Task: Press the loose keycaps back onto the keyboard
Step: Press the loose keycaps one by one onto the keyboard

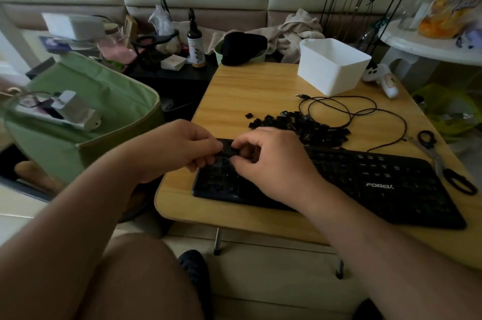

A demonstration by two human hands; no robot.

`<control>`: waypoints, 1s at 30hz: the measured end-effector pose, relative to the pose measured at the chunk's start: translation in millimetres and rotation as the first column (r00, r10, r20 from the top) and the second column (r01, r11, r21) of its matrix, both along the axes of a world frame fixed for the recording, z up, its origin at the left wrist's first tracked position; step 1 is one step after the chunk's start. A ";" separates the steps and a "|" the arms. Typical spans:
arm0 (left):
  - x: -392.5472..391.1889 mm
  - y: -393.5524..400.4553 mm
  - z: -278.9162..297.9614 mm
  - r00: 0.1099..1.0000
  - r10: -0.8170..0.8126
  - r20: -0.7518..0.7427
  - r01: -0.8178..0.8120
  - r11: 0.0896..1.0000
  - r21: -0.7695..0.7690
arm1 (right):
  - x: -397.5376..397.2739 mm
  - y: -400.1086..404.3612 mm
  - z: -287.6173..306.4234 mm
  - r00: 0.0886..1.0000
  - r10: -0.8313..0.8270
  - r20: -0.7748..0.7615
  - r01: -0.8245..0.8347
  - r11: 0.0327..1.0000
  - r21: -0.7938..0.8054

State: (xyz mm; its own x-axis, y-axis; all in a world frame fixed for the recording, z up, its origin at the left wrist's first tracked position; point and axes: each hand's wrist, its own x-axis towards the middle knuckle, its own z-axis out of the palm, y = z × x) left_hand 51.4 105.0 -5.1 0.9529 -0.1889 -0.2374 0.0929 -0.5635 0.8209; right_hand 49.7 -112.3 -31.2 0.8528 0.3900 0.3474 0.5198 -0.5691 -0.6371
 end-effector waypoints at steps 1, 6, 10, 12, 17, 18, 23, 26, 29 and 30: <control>-7.1 6.3 -5.6 1.000 0.015 -0.017 -0.015 1.000 0.010 | -1.8 6.3 -0.8 0.997 0.018 -0.075 -0.020 0.999 -0.030; -32.4 23.8 -39.2 0.969 0.227 0.097 -0.229 0.973 0.003 | -2.8 28.9 -11.1 0.981 -0.021 -0.195 -0.019 0.979 -0.204; -43.4 20.8 -49.1 0.938 0.297 0.176 -0.297 0.954 -0.026 | -1.5 31.3 -13.2 0.960 -0.048 -0.276 -0.020 0.971 -0.239; -48.3 19.5 -53.3 0.939 0.276 0.207 -0.279 0.960 -0.017 | -1.8 30.8 -12.1 0.955 -0.052 -0.291 -0.019 0.971 -0.237; -56.6 15.5 -59.6 0.915 0.254 0.315 -0.246 0.967 -0.065 | 4.4 23.3 -0.5 0.895 -0.016 -0.445 0.013 1.000 -0.010; -56.6 12.8 -59.5 0.893 0.293 0.342 -0.280 0.956 -0.089 | 5.8 22.0 1.1 0.891 -0.005 -0.454 0.021 0.999 0.030; -52.4 -2.0 -57.3 0.868 0.430 0.246 -0.342 0.879 -0.332 | 3.2 22.0 6.5 0.874 0.048 -0.484 0.063 0.975 0.211; -51.9 -4.5 -55.3 0.889 0.411 0.200 -0.297 0.852 -0.431 | 1.9 21.9 8.3 0.828 0.101 -0.552 0.078 0.954 0.291; -50.5 -2.5 -57.4 0.914 0.392 0.106 -0.272 0.786 -0.555 | 1.6 20.8 12.4 0.768 0.165 -0.619 0.091 0.928 0.360; -49.7 -2.2 -58.2 0.924 0.377 0.068 -0.264 0.756 -0.599 | 1.1 20.2 14.3 0.748 0.185 -0.638 0.097 0.919 0.381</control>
State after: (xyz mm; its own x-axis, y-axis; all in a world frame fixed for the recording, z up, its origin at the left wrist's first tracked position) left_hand 1.7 102.8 -63.3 0.9959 0.0895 -0.0115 0.0071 0.0490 0.9988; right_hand 50.8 -92.1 -16.9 0.9036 0.3963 -0.1628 -0.0853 -0.2060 -0.9748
